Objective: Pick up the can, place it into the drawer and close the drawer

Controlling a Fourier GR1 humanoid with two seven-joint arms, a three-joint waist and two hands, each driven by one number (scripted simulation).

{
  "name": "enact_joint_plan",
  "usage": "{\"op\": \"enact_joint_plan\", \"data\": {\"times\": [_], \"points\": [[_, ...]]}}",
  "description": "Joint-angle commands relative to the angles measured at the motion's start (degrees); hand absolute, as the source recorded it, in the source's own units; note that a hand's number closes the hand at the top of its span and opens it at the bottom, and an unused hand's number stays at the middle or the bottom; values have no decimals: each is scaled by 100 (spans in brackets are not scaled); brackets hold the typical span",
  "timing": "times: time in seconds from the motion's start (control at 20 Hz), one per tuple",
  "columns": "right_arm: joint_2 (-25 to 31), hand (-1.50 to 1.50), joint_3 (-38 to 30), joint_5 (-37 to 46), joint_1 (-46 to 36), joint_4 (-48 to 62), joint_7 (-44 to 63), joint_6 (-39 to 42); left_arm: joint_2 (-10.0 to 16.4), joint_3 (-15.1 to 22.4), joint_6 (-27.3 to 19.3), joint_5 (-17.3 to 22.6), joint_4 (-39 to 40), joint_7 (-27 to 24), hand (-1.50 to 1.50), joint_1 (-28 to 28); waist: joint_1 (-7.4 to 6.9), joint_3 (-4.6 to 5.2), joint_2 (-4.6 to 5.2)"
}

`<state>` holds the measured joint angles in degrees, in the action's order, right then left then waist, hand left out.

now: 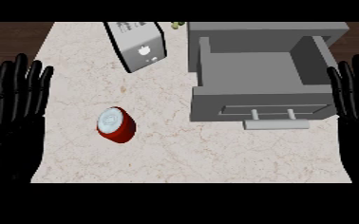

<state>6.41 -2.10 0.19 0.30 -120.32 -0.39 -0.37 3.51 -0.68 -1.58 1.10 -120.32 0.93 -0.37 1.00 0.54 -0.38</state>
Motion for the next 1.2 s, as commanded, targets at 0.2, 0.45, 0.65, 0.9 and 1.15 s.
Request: {"op": "enact_joint_plan", "data": {"times": [0.2,0.45,0.65,0.9,1.15], "points": [[-188,-150,408,34,67,-138,204,77,407,235,1241,924,118,-280,-150,-1,-108,-50,35],[-372,-150,-63,229,566,77,1325,-634,808,186,1266,802,378,937,-150,690,-109,-48,31],[-77,-150,-513,-316,953,-301,1372,-235,860,129,1172,915,-436,1678,-150,930,-101,-55,26],[87,-150,-1093,-968,1471,-230,785,307,1252,-641,1506,1873,-1018,2327,-150,1067,-101,-56,25],[-4,-150,-1348,-1034,1797,-53,379,610,1261,-970,1607,2157,-837,2509,-150,760,-78,-56,32]]}}
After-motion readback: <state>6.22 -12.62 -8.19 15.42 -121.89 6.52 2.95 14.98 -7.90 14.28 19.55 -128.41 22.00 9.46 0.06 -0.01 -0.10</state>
